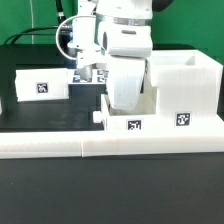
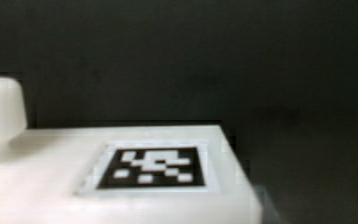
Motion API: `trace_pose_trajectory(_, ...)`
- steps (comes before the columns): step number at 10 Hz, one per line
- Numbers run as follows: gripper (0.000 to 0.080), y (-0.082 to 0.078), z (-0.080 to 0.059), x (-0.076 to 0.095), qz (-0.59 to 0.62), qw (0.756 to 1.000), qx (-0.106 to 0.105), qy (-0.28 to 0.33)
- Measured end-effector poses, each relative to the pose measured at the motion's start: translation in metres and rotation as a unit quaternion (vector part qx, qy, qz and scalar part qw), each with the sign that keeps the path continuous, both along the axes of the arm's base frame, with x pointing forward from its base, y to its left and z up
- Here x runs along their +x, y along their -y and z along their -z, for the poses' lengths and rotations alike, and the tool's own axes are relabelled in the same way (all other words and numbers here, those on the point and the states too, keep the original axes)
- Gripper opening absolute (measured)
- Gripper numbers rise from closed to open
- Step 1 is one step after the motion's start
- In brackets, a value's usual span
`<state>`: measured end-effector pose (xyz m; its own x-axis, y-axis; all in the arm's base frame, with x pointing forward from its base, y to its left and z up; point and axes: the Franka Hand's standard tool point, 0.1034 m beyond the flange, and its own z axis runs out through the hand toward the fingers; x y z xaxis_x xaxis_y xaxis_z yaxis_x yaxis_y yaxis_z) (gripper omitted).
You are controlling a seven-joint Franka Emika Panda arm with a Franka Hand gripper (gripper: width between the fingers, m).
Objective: Assemble drawer
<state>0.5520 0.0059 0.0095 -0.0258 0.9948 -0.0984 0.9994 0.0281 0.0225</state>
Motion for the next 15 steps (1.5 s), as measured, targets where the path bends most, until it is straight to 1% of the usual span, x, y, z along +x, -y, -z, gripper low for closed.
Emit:
trace_pose_trajectory(2, 0.0042, -0.005, 0.0, 0.0, 0.02, 1.0, 0.0, 0.002)
trace_pose_trajectory(6, 0.0042, -0.004, -0.001, -0.001, 0.03, 1.0, -0.003, -0.007)
trace_pose_trajectory(7, 0.0119, -0.004, -0.001, -0.001, 0.031, 0.999, -0.003, -0.007)
trace_pose_trajectory(8, 0.0119, -0.003, -0.001, -0.001, 0.032, 0.999, -0.003, -0.007)
trace_pose_trajectory(9, 0.0303, -0.003, -0.001, -0.001, 0.032, 0.999, -0.003, -0.007)
trace_pose_trajectory(10, 0.0303, -0.003, -0.003, 0.0, 0.032, 0.999, -0.003, -0.006)
trace_pose_trajectory(11, 0.0486, -0.004, -0.007, 0.0, 0.033, 0.999, -0.005, -0.009)
trace_pose_trajectory(12, 0.0595, -0.004, -0.012, 0.002, 0.033, 0.999, -0.007, -0.011)
trace_pose_trajectory(13, 0.0595, -0.005, -0.018, 0.004, 0.035, 0.999, -0.008, -0.013)
trace_pose_trajectory(14, 0.0638, -0.004, -0.027, 0.006, 0.035, 0.999, -0.01, -0.013)
trace_pose_trajectory(15, 0.0646, 0.001, -0.036, 0.008, 0.037, 0.999, -0.012, -0.012)
